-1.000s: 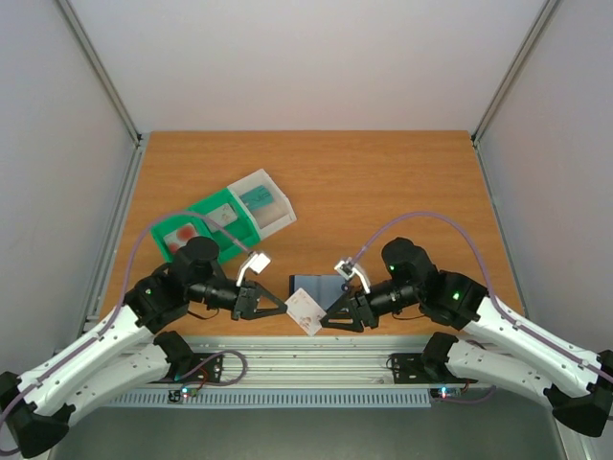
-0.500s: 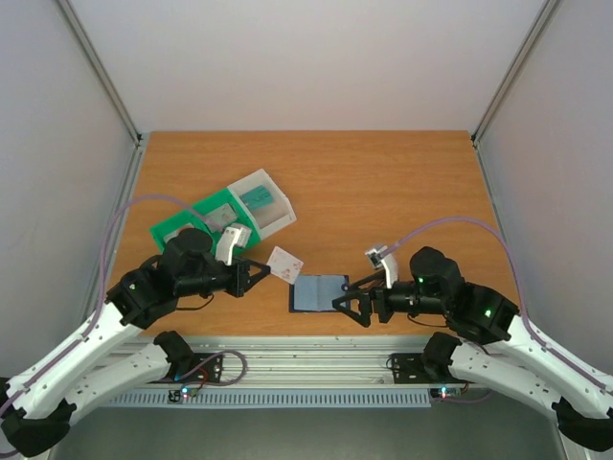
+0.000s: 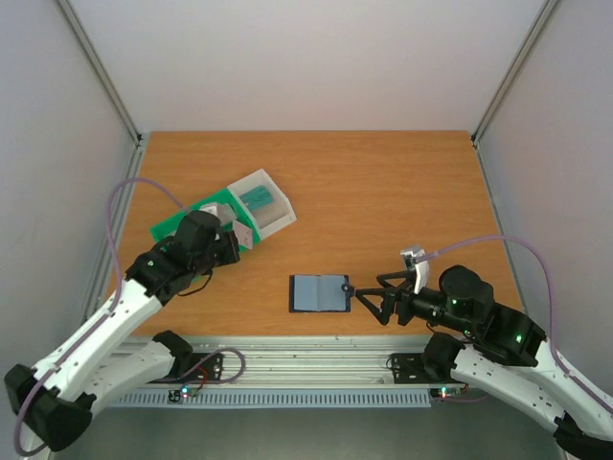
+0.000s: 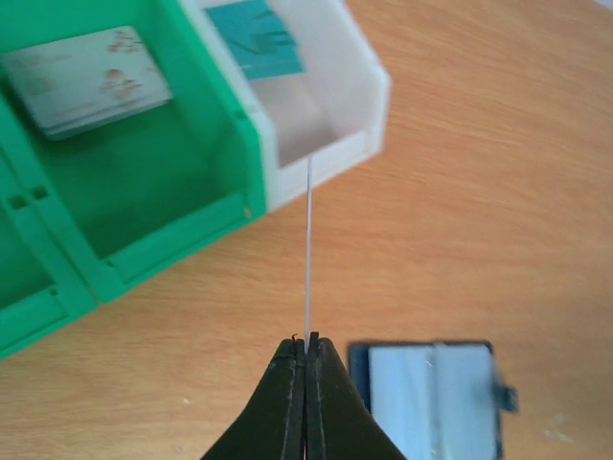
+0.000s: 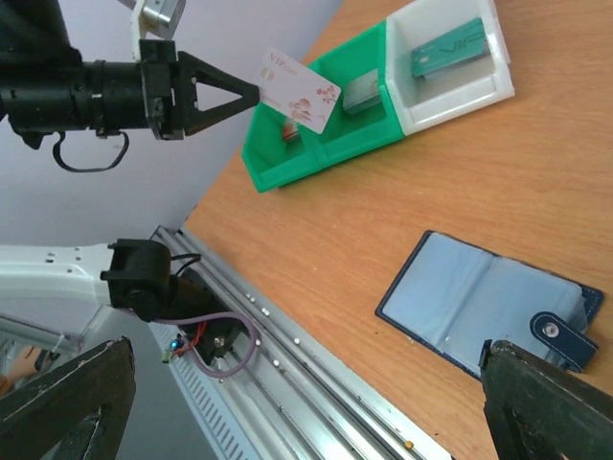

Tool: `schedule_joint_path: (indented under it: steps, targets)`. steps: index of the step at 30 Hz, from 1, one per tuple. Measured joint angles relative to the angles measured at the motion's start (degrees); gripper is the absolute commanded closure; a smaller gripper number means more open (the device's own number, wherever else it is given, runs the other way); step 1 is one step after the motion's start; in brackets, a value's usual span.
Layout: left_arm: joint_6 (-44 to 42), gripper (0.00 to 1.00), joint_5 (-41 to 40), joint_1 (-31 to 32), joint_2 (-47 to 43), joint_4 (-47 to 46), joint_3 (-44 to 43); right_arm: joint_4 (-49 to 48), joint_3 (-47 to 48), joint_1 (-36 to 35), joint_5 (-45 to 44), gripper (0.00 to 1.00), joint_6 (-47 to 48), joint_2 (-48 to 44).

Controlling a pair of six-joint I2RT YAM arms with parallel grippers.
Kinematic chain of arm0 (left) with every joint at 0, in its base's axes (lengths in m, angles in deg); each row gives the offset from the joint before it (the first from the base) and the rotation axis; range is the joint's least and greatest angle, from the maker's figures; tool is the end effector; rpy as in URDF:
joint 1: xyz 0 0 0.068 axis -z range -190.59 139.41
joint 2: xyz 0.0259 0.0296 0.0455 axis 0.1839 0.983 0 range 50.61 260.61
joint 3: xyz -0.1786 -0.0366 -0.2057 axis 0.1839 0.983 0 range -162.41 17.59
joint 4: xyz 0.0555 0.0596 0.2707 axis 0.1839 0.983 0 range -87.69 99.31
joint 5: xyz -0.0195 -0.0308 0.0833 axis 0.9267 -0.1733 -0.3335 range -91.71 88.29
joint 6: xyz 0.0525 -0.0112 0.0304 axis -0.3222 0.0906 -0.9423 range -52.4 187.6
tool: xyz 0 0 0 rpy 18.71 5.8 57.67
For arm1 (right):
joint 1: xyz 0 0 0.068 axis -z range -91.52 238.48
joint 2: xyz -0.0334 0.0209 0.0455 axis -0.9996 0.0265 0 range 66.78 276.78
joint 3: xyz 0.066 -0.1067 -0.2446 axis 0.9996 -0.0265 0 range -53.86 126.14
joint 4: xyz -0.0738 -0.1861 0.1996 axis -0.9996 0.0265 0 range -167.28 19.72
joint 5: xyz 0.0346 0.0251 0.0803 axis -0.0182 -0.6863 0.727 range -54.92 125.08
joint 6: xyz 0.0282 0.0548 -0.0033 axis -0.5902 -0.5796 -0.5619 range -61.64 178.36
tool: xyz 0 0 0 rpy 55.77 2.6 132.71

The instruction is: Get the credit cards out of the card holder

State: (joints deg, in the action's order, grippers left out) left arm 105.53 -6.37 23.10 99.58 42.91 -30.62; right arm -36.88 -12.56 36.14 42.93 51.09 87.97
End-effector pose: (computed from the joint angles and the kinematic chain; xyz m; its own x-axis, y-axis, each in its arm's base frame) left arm 0.1719 -0.1100 0.2912 -0.7422 -0.2414 -0.6252 0.0583 0.9061 -0.4191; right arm 0.0653 0.0951 0.3164 -0.3194 -0.2085 -0.9244 -0.8288 0.5344 0.1659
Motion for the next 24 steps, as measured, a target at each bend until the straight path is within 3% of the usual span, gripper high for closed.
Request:
schedule_joint_path:
  steps: [13,24]
  targets:
    - [7.2,1.0,-7.9,-10.1,16.7,-11.1,0.2,0.1,-2.0,0.0,-0.5,0.02,-1.9,-1.2]
    - [11.7,1.0,-9.8,-13.4,27.7,-17.6,-2.2,0.0,-2.0,0.0,-0.5,0.01,-1.9,-0.2]
